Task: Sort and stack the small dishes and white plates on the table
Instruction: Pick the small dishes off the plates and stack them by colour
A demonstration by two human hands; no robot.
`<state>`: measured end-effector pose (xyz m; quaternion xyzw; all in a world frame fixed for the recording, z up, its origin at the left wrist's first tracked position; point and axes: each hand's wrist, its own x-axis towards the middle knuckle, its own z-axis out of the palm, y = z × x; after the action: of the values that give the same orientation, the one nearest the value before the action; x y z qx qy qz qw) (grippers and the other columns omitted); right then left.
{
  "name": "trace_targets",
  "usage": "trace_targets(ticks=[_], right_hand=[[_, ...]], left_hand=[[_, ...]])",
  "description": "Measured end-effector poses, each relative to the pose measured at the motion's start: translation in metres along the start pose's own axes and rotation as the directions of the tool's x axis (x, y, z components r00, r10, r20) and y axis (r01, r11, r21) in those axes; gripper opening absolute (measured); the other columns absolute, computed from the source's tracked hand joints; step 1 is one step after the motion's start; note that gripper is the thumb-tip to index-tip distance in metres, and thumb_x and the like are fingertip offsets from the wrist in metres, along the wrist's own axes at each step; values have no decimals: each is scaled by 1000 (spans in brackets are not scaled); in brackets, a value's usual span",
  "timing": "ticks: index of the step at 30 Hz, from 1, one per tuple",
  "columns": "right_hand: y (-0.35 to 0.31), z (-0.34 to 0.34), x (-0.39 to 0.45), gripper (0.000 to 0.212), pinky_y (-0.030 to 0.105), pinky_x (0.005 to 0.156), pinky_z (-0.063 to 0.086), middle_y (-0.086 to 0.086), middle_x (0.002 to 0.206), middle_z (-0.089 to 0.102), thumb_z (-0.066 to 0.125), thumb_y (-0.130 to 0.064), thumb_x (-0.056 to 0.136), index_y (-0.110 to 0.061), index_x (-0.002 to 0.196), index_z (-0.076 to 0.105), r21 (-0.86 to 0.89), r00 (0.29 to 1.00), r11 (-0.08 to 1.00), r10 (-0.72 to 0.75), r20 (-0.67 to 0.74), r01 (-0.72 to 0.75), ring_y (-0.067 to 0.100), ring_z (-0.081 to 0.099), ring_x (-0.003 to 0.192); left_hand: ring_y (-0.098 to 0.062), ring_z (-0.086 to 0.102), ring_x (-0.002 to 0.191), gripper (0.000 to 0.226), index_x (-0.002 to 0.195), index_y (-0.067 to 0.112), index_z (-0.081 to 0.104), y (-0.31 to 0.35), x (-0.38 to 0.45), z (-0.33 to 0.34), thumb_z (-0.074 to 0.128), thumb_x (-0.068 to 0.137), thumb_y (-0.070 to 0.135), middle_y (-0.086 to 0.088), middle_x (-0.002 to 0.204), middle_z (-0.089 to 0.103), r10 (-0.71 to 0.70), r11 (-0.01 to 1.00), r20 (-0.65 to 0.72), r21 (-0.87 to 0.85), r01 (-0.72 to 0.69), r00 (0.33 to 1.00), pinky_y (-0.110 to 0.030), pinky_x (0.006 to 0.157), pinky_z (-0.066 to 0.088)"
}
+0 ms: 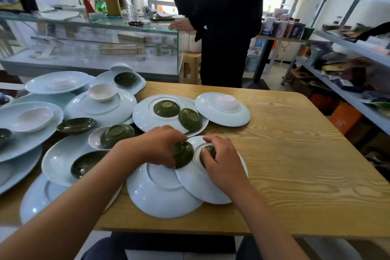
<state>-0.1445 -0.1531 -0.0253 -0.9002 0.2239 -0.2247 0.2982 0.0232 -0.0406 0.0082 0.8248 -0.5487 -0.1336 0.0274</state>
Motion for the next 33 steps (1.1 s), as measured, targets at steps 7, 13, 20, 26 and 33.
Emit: trace_targets(ticks=[7, 13, 20, 26, 33], right_hand=[[3, 1, 3, 37, 18, 101, 31, -5, 131, 55, 52, -24, 94, -21, 130, 54, -14, 1000, 1000, -2, -12, 2, 5, 41, 123], [2, -1, 3, 33, 19, 99, 33, -7, 126, 56, 53, -25, 94, -22, 127, 56, 51, 999, 999, -1, -39, 3, 4, 43, 119], [-9, -10, 4, 32, 20, 96, 45, -19, 113, 66, 48, -40, 98, -28, 124, 62, 477, 983, 862, 182, 27, -172, -5, 56, 108], [-20, -36, 6, 16, 11, 76, 49, -16, 92, 73, 57, -24, 95, -27, 106, 68, 677, 982, 730, 179, -62, -90, -4, 65, 91], [0, -60, 3, 19, 13, 70, 51, -14, 85, 73, 62, -13, 92, -25, 104, 71, 504, 976, 864, 105, -191, 6, 2, 67, 84]], left_hand=[[-14, 47, 116, 72, 134, 29, 51, 1, 1, 0, 82, 69, 32, 6, 125, 56, 43, 989, -37, -142, -48, 998, -34, 100, 41], [-10, 47, 121, 80, 138, 26, 49, 0, 0, 7, 86, 67, 28, 7, 133, 54, 100, 947, -299, -265, -183, 949, -27, 102, 36], [-3, 52, 118, 81, 138, 21, 48, 13, 3, 5, 86, 67, 25, 8, 125, 57, -73, 791, -540, -543, -281, 839, -21, 95, 47], [-5, 53, 117, 76, 137, 16, 48, 44, 12, 8, 84, 71, 24, 4, 128, 56, -27, 802, -645, -470, -368, 764, -22, 96, 49], [-12, 50, 123, 76, 143, 17, 42, 83, 28, 20, 80, 76, 20, 2, 138, 49, 6, 828, -671, -413, -380, 742, -30, 101, 47]])
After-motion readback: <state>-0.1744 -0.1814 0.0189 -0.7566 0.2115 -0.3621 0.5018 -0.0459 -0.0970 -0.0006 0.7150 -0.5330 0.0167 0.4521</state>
